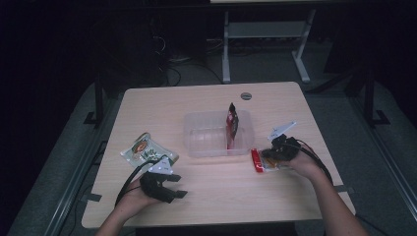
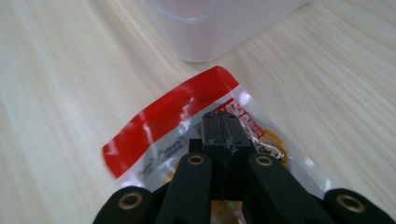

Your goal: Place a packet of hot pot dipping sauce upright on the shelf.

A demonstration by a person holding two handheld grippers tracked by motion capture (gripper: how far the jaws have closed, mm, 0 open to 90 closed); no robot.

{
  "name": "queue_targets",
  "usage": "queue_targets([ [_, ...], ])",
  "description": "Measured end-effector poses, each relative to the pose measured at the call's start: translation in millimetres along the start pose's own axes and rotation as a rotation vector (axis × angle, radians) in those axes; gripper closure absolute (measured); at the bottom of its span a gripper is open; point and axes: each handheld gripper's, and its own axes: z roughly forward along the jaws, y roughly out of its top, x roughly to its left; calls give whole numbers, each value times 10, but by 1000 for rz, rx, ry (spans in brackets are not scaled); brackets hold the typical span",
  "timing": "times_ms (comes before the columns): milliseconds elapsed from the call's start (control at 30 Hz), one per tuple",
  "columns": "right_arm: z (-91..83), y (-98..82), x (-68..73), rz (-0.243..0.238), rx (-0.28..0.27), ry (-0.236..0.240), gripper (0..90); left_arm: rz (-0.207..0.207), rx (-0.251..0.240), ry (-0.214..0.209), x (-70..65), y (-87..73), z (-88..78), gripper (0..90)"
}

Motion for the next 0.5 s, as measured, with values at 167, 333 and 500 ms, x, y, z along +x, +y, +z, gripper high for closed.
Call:
queue_targets([
  [167, -108, -58, 105, -22, -3, -19, 900, 17, 4, -3, 0, 1, 7, 353],
  [333, -54, -108, 123, -4, 16, -2, 900, 21, 4, -2, -1, 16, 16, 353],
  [500, -3, -98, 110, -3, 27, 12, 900, 22, 14, -6, -4, 19, 37, 353],
])
